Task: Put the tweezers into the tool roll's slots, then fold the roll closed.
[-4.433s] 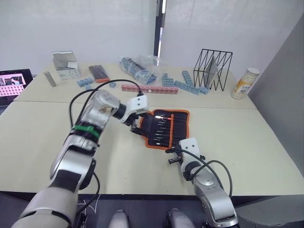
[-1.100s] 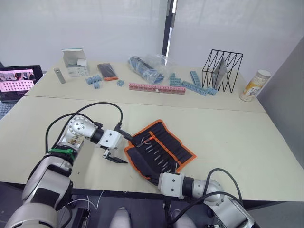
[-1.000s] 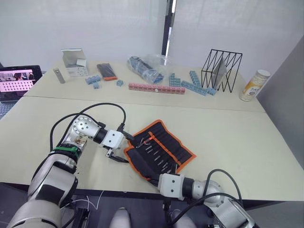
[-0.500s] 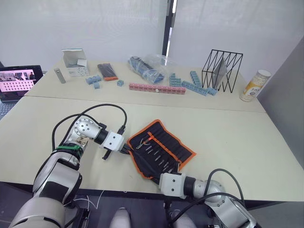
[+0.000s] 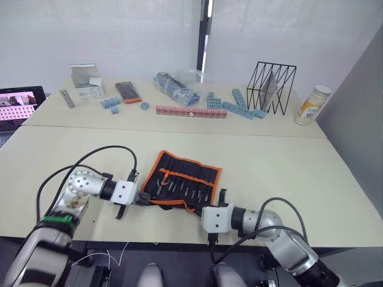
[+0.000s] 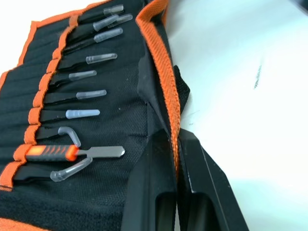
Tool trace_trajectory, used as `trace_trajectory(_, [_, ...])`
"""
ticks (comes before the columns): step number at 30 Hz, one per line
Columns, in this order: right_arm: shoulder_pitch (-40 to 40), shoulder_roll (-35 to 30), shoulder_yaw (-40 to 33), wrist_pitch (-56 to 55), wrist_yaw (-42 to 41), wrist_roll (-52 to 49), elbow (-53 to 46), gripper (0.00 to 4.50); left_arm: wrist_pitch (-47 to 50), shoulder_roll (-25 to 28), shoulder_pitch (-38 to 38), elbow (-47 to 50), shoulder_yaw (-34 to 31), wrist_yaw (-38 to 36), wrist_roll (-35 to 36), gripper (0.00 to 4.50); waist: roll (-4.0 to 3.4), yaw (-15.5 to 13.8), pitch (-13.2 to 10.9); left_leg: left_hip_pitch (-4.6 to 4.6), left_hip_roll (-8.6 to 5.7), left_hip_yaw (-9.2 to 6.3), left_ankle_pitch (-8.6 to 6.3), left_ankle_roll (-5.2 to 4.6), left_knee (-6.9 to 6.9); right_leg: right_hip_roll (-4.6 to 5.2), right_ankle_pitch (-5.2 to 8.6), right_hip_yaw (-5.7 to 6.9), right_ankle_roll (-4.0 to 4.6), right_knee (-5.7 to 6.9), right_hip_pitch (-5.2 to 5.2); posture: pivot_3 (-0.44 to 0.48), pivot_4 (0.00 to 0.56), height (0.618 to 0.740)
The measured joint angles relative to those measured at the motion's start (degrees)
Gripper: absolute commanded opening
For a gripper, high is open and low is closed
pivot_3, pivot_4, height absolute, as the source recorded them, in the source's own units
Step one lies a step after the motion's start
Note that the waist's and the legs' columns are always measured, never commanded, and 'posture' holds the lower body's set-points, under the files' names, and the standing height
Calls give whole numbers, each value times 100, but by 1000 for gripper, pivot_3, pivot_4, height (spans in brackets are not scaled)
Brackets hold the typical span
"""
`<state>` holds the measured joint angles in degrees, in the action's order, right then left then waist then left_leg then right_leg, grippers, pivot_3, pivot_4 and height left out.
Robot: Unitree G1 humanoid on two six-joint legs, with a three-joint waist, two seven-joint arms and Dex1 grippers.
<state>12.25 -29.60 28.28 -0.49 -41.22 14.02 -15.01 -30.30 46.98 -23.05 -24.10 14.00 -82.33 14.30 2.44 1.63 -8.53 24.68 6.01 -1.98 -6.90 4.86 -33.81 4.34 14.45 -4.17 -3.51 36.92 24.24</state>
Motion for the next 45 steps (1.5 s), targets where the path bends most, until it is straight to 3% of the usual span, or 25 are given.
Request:
trace_trajectory(6, [455, 160, 31, -331, -210, -195, 554, 0, 1634, 585, 1522, 2200, -630, 877, 181, 22, -10, -28, -9, -8, 1, 8, -1, 3, -3, 4, 4, -1, 9, -1, 0, 0, 150, 740])
trace_trajectory(9, [663, 257, 44, -500, -243, -199, 877, 0, 2002, 598, 1820, 2561, -801, 1164, 165, 22, -12, -66, -11, -10, 2, 9, -15, 24, -3, 4, 4, 0, 10, -3, 2, 0, 150, 740])
trace_trajectory(17, [838, 447, 69, -570, -490, -336, 1227, 0, 2602, 502, 1885, 2400, -1017, 1418, 346, 22, -15, -85, -13, -9, 2, 12, -24, 38, -3, 4, 3, 0, 11, -4, 4, 0, 150, 740])
trace_trajectory(28, [817, 715, -27, -80, -432, -675, 1187, 0, 3452, 264, 1205, 1714, -1089, 1419, 622, 22, -15, -87, -13, -8, 1, 12, -25, 40, -3, 3, 3, 0, 11, -4, 4, 0, 150, 740])
trace_trajectory(37, [693, 786, -533, 575, -358, -970, 1093, 2908, 3644, 147, 734, 1080, -1301, 1422, 468, 0, -14, -100, -14, -3, 1, 12, -25, 41, -2, 3, 3, 0, 10, -5, 5, 0, 150, 740])
trace_trajectory(45, [315, 590, -945, 1301, -416, -1448, 10, 2908, 3890, -278, 343, 973, -1264, 1409, 378, 0, -13, -110, -14, 3, 0, 11, -24, 39, -2, 3, 2, 0, 9, -8, 8, 0, 150, 740])
